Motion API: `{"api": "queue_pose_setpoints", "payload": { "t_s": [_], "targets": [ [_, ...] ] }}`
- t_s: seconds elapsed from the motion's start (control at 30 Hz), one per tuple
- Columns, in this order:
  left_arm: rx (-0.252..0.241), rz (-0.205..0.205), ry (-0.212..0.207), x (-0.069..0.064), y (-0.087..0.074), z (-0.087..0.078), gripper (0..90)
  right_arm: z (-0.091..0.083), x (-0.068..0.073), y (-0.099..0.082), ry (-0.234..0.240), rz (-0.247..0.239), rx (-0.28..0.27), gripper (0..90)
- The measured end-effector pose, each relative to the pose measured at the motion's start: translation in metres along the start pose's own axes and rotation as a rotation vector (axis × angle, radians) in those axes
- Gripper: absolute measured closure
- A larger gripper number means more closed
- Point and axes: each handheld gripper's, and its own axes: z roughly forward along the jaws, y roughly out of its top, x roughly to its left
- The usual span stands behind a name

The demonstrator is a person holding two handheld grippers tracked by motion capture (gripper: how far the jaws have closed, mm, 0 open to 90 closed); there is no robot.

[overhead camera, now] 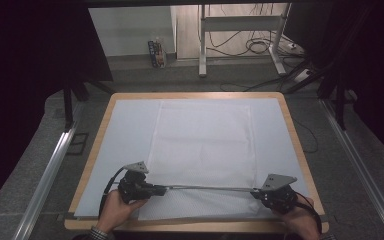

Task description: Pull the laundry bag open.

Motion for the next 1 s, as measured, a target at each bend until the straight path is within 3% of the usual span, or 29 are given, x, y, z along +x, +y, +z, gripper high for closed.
{"api": "queue_pose_setpoints", "payload": {
  "t_s": [1.0],
  "targets": [
    [-0.029, -0.093, 0.086, 0.014, -0.036, -0.034, 87.6, -0.001, -0.002, -0.002, 0.002, 0.013, 0.004, 85.0]
  ]
}}
